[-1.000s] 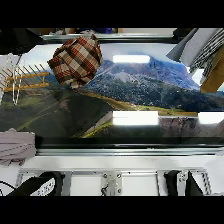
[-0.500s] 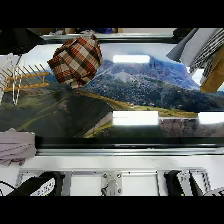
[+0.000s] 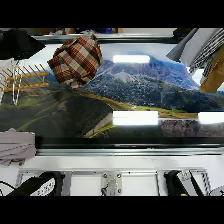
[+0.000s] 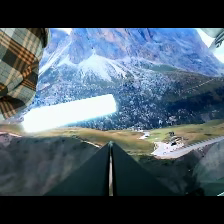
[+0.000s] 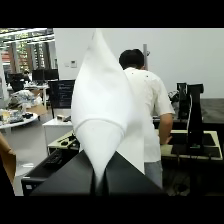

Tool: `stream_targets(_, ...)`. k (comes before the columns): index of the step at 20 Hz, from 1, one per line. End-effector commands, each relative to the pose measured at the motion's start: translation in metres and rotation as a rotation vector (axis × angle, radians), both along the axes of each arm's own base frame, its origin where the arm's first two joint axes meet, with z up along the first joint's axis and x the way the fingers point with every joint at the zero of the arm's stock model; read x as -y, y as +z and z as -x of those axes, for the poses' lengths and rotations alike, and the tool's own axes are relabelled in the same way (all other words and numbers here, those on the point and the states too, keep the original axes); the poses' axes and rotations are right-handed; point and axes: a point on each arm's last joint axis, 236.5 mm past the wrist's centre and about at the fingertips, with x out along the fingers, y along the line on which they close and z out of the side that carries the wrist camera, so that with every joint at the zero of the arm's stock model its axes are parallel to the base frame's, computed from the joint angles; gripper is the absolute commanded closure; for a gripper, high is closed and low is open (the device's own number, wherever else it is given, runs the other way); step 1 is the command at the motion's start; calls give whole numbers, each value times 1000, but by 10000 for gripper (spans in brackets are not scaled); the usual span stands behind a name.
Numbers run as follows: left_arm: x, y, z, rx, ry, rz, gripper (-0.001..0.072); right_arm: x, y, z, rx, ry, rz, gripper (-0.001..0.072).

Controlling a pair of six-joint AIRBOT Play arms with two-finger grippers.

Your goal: Fold the clothes and pants, and hang the long-sleeved shirts on hangers.

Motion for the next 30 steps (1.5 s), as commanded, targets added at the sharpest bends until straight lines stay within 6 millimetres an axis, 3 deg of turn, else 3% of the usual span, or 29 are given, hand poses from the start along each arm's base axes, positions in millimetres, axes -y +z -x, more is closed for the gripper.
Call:
stream_targets(1, 0, -3, 3, -13, -6, -6, 691, 2, -4, -2, -4, 8, -12, 606)
stream_targets(3, 0, -3, 3, -14, -6, -6, 691, 0, -2, -2, -2, 8, -9, 123)
stream_targets(4, 0, -3, 3, -14, -6, -6, 691, -3, 1, -1, 0, 9, -2, 33)
stream_targets(9, 0, -3, 3, -14, -6, -7, 691, -61, 52, 20, 46, 18, 116, 35)
stream_targets(12, 0, -3, 3, -14, -6, -7, 691, -101, 67, 9, 162, 168, 82, 36)
stream_targets(15, 0, -3, 3, -17, -7, -9, 691, -145, 58, -36, 108, 373, 19, 49)
stream_targets(18, -2, -5, 3, -19, -3, -20, 691, -203, 23, -103, -81, 640, -51, 48)
stream_targets(20, -2, -9, 5, -26, -3, -21, 691, -265, -13, -152, -268, 890, -73, 48)
stream_targets(23, -4, -32, 7, -26, 42, 21, 692, -392, -63, -195, -498, 1350, -30, 49)
stream_targets(25, -1, -56, 9, -26, 67, 58, 692, -475, -94, -202, -609, 1620, -18, 48)
stream_targets(27, 10, -81, 16, -41, 61, 75, 691, -564, -131, -193, -737, 1888, -18, 48)
stream_targets(30, 39, -110, 30, -67, -5, 80, 691, -661, -186, -172, -931, 2114, 40, 48)
